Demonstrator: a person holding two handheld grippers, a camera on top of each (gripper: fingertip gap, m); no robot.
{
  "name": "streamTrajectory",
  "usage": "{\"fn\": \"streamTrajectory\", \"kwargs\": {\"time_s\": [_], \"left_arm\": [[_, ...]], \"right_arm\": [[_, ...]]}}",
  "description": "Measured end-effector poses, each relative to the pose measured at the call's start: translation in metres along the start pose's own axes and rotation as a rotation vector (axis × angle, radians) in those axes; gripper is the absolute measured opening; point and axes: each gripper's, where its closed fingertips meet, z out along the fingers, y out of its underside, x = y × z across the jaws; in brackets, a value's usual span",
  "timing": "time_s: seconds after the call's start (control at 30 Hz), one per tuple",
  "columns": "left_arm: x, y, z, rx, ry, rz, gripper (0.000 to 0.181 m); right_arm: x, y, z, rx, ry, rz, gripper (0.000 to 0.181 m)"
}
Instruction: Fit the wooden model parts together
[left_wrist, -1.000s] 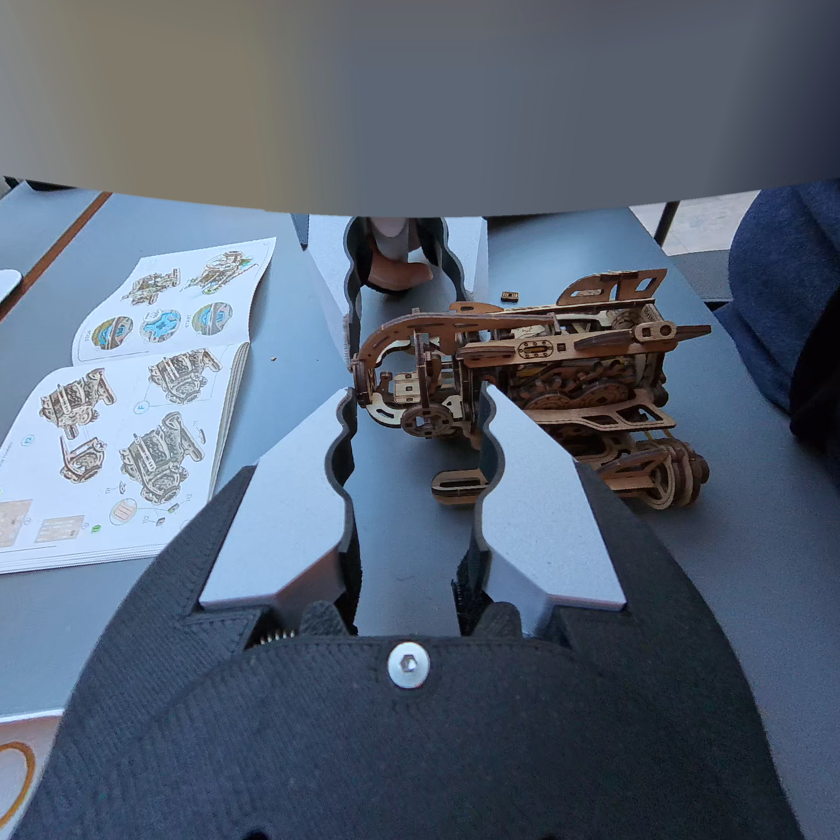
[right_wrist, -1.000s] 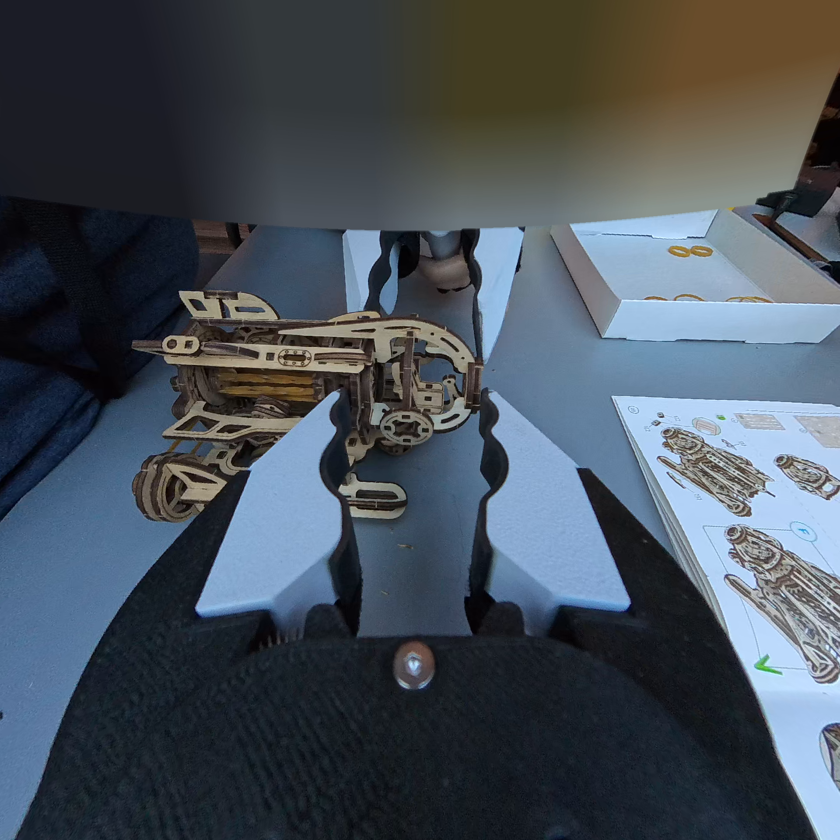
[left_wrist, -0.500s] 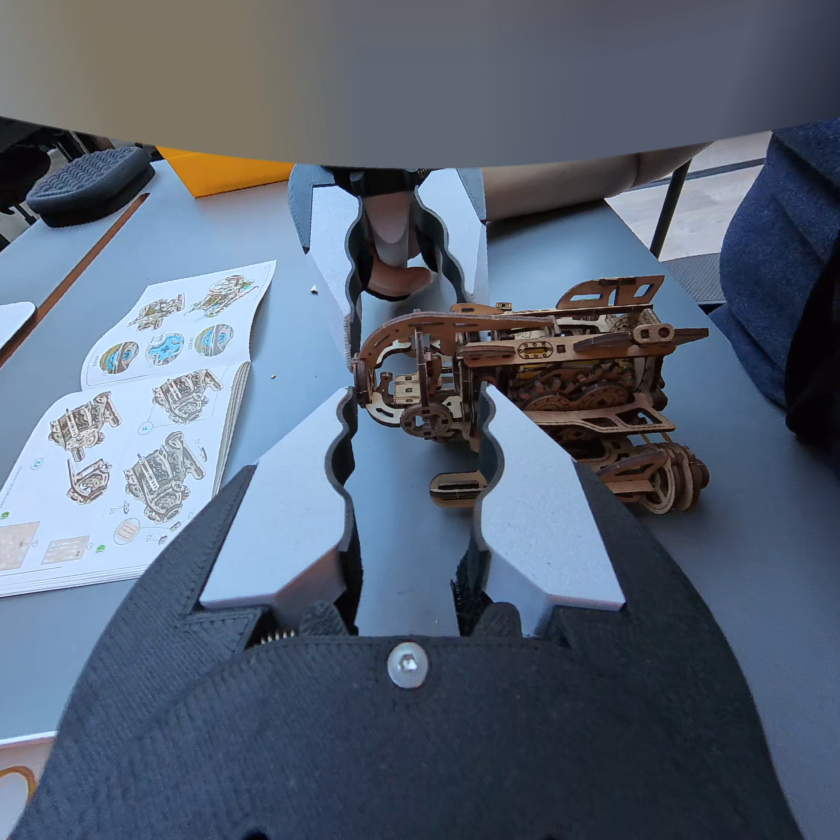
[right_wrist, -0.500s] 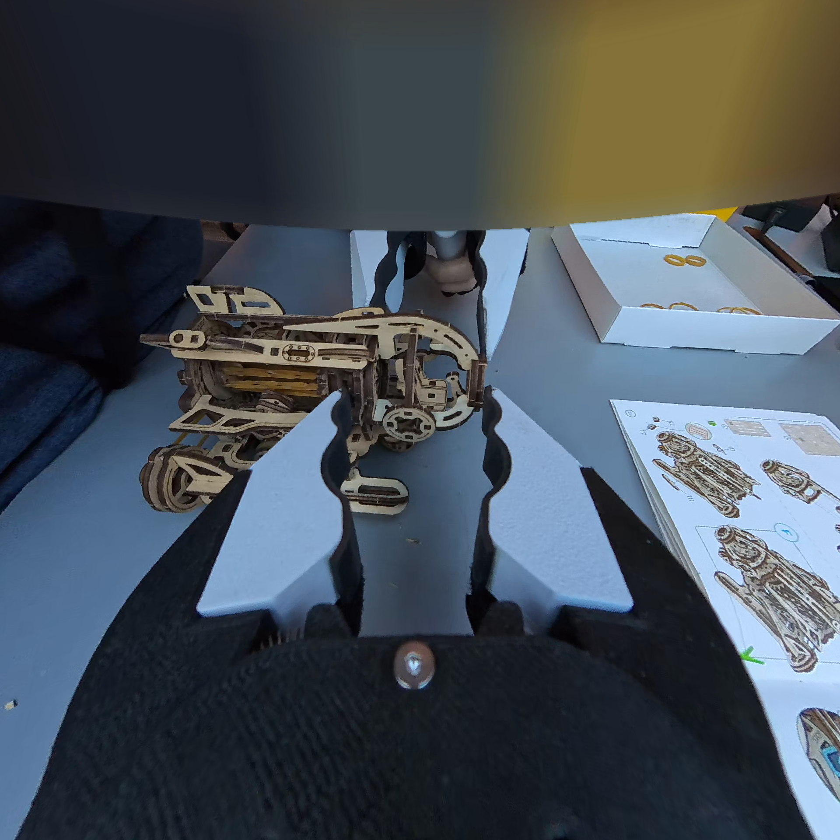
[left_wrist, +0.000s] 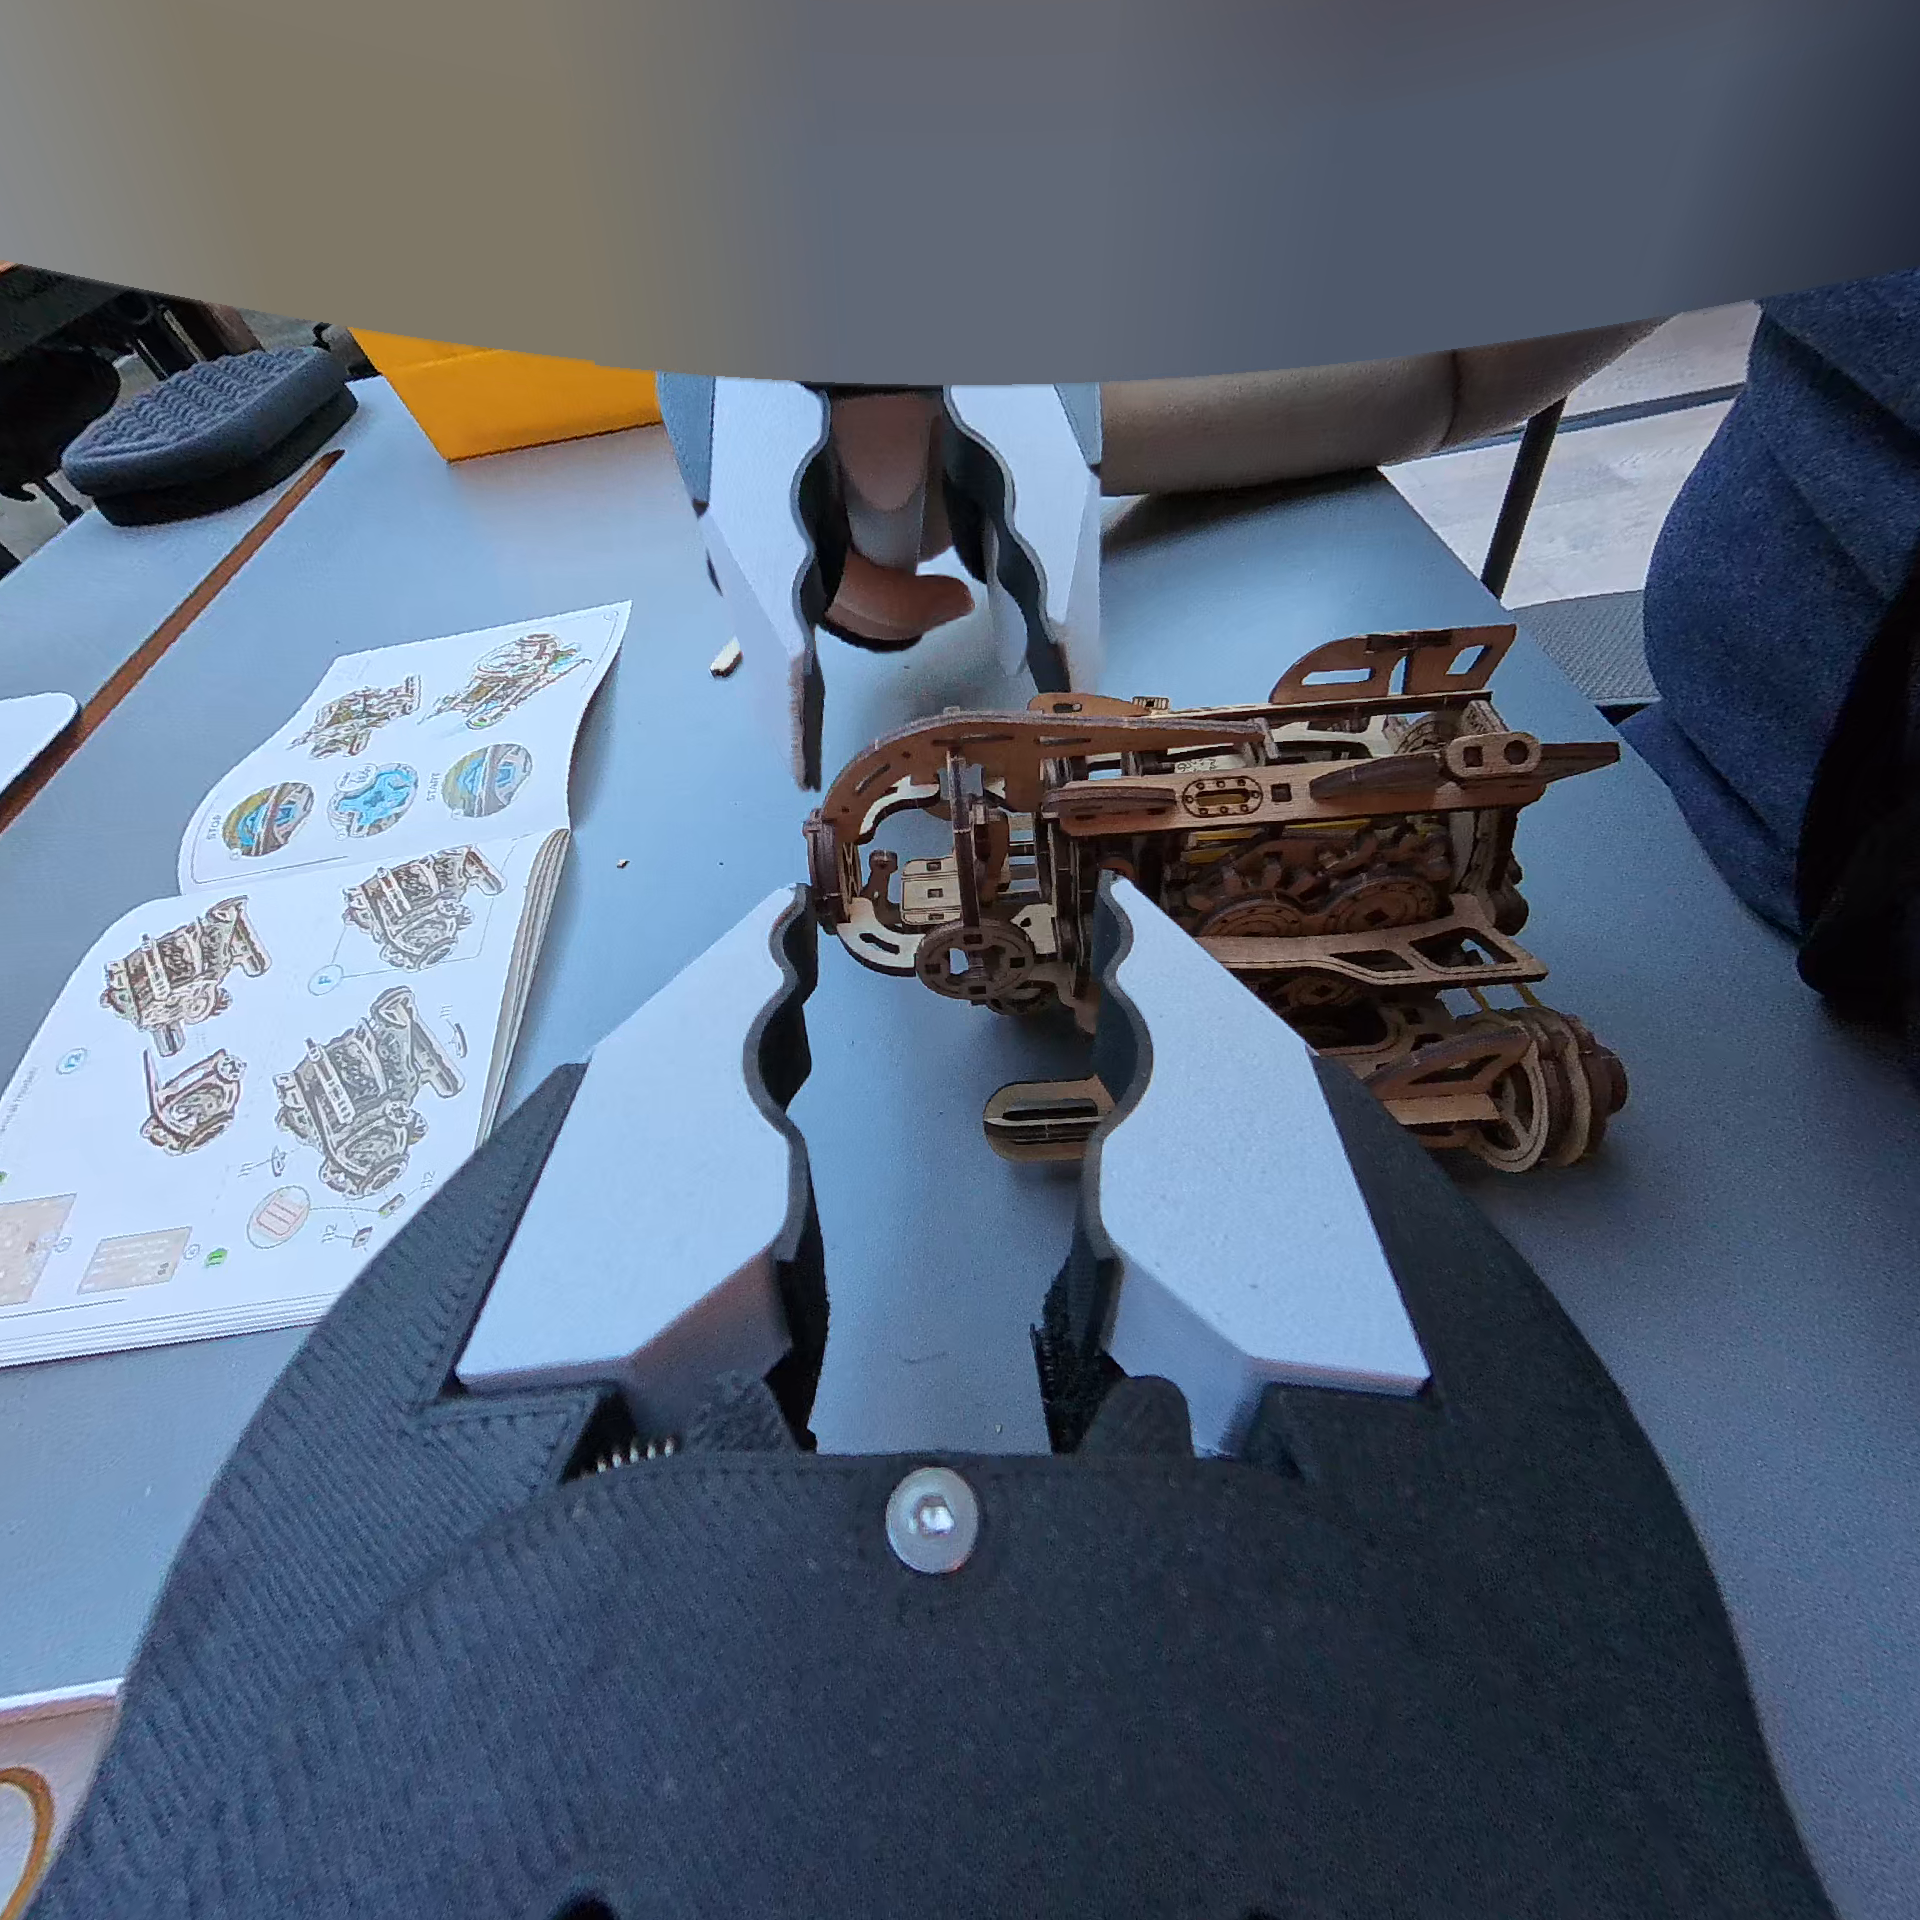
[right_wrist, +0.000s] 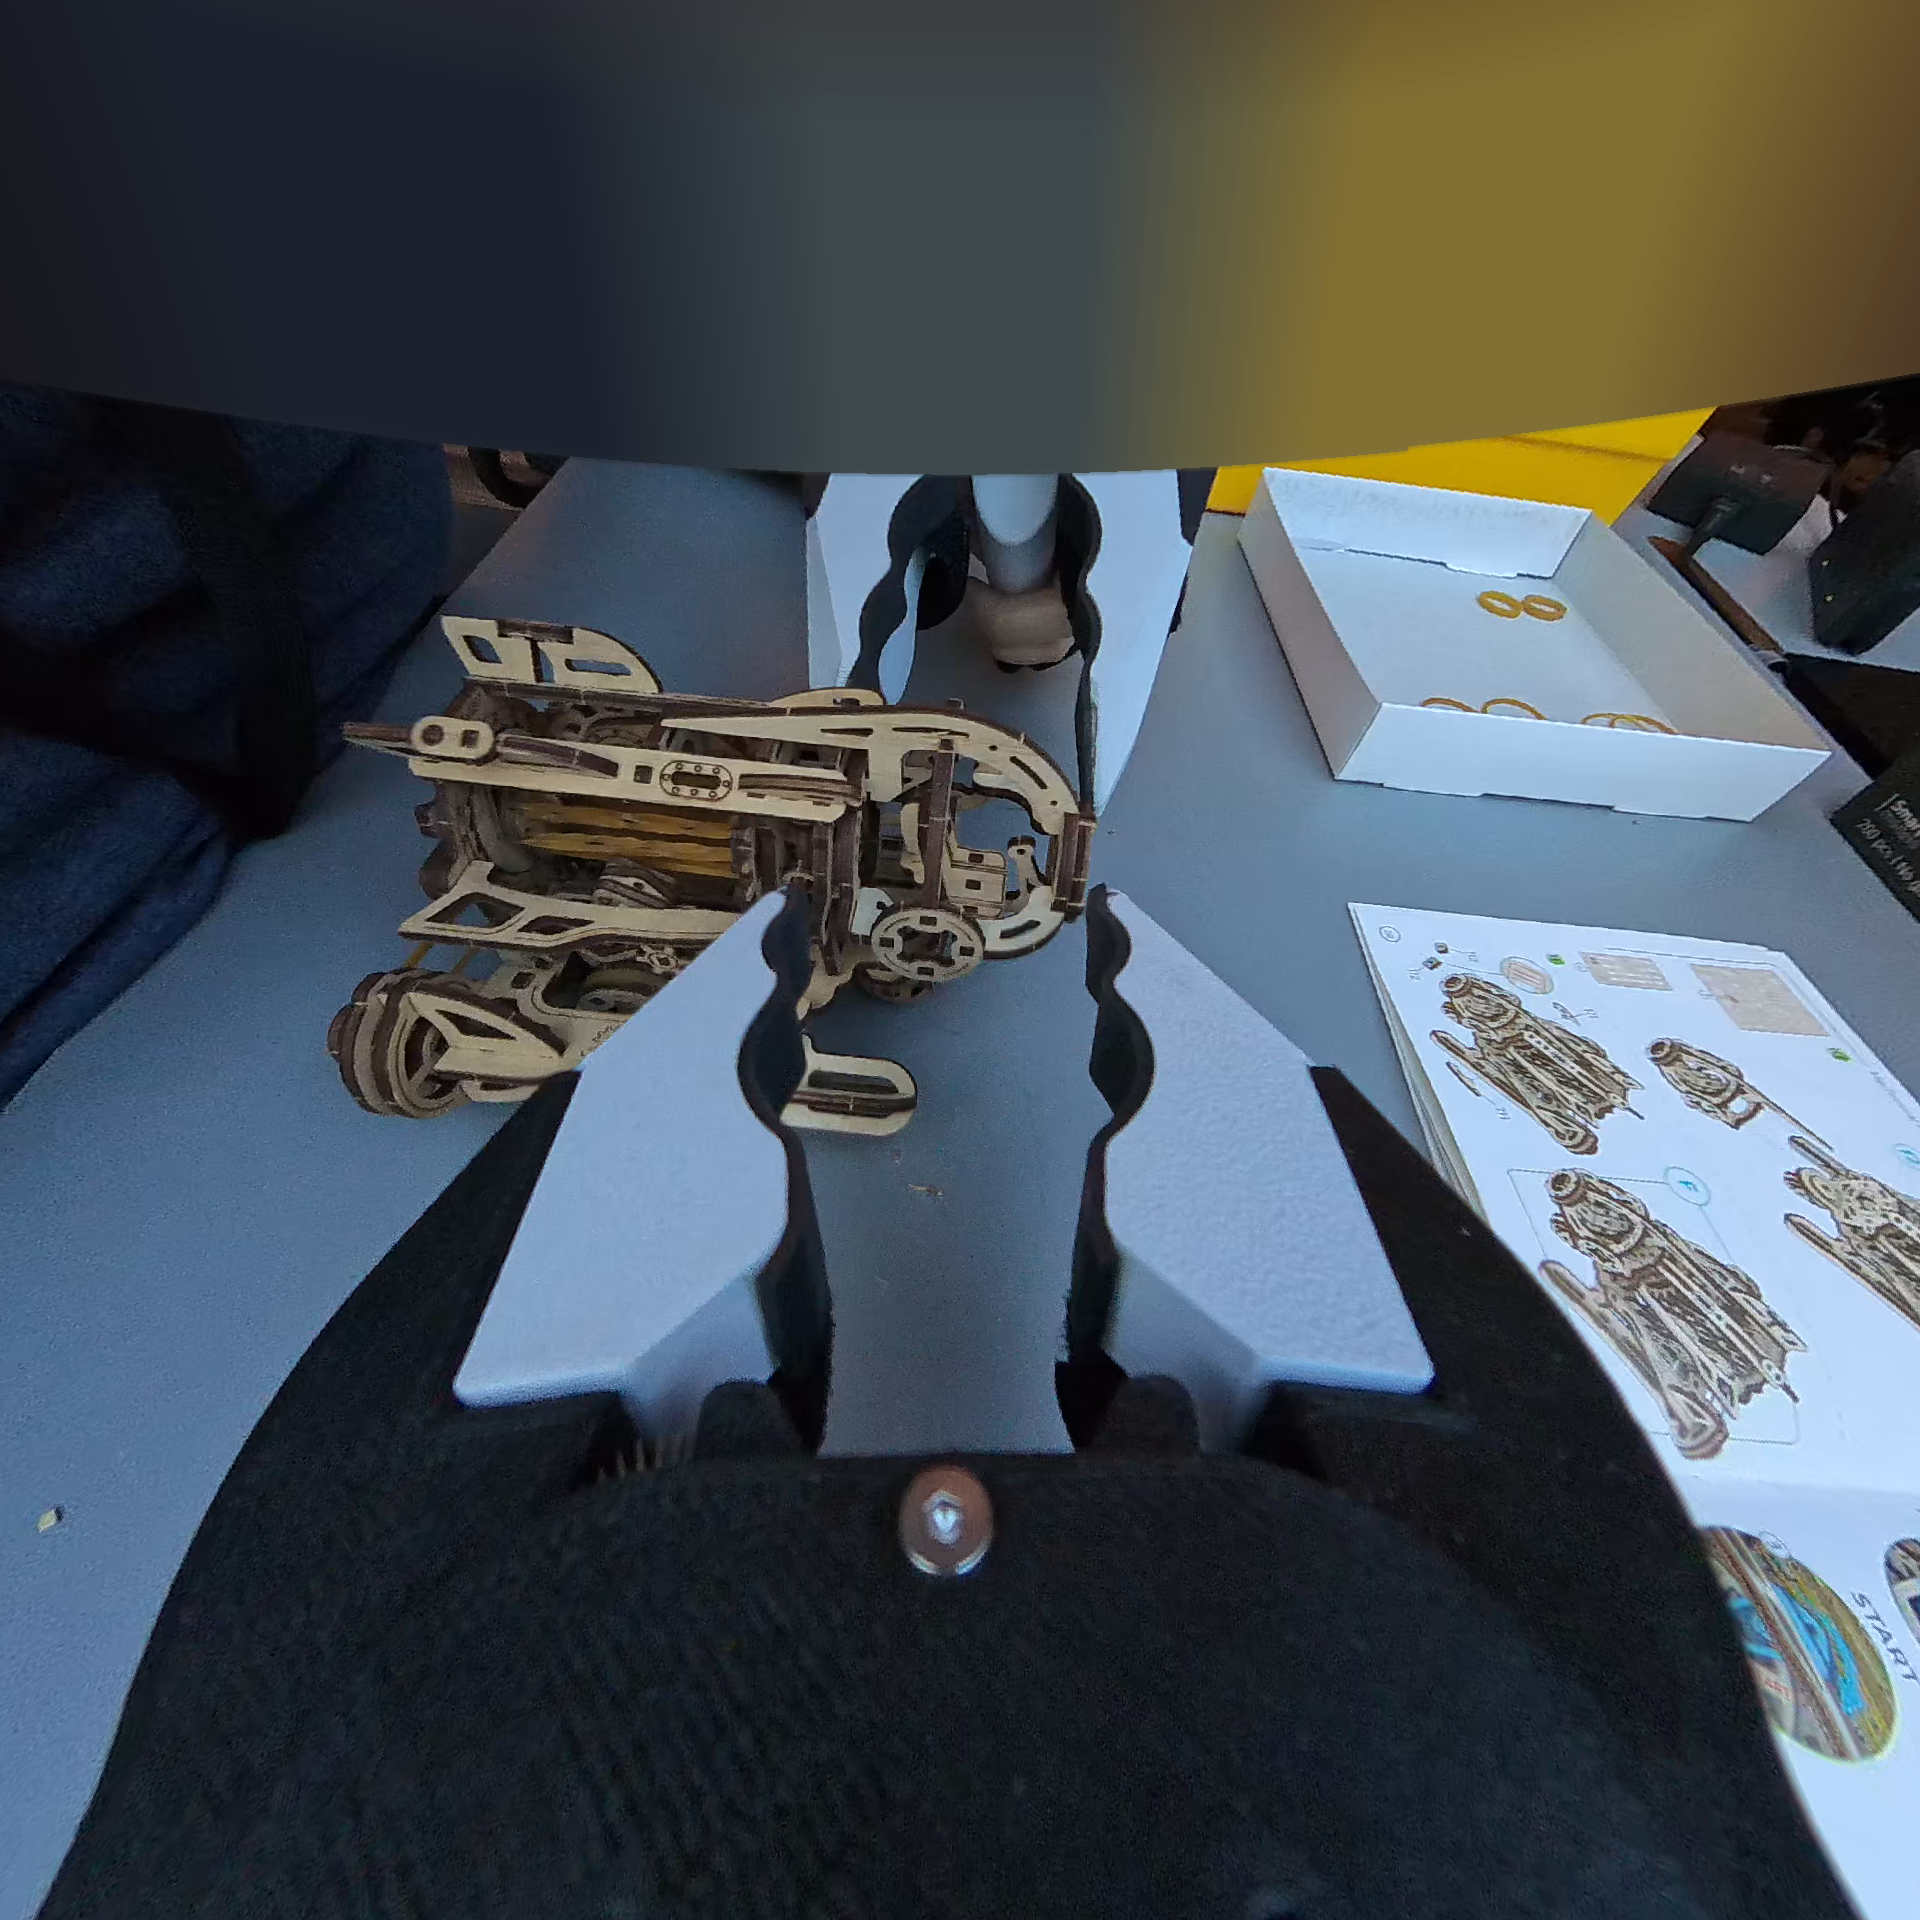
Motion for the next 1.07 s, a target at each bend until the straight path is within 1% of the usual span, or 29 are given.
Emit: {"fn": "streamTrajectory", "kwargs": {"time_s": [0.03, 0.17, 0.53, 0.63, 0.77, 0.83, 1.07], "left_arm": [[0.0, 0.0, 0.0, 0.0, 0.001, -0.003, 0.052], [0.0, 0.0, 0.0, 0.005, 0.003, -0.004, 0.052], [0.0, 0.0, 0.0, 0.013, 0.004, 0.001, 0.052], [0.0, 0.0, 0.0, 0.015, 0.004, -0.001, 0.052], [0.001, -0.002, 0.0, 0.024, 0.003, 0.017, 0.052], [0.001, -0.002, 0.0, 0.023, 0.001, 0.019, 0.052], [-0.001, -0.001, 0.0, 0.036, -0.001, -0.009, 0.054]], "right_arm": [[0.0, -0.001, -0.002, 0.006, 0.0, 0.001, 0.049], [-0.003, 0.002, 0.001, 0.011, -0.026, 0.035, 0.051], [-0.002, 0.002, 0.005, 0.051, -0.024, 0.054, 0.049], [0.001, 0.002, 0.005, 0.059, -0.011, 0.066, 0.056], [-0.002, 0.001, 0.008, 0.066, -0.038, 0.091, 0.055], [-0.004, 0.002, 0.011, 0.052, -0.034, 0.08, 0.06], [-0.002, 0.003, 0.012, 0.045, -0.014, 0.082, 0.059]]}}
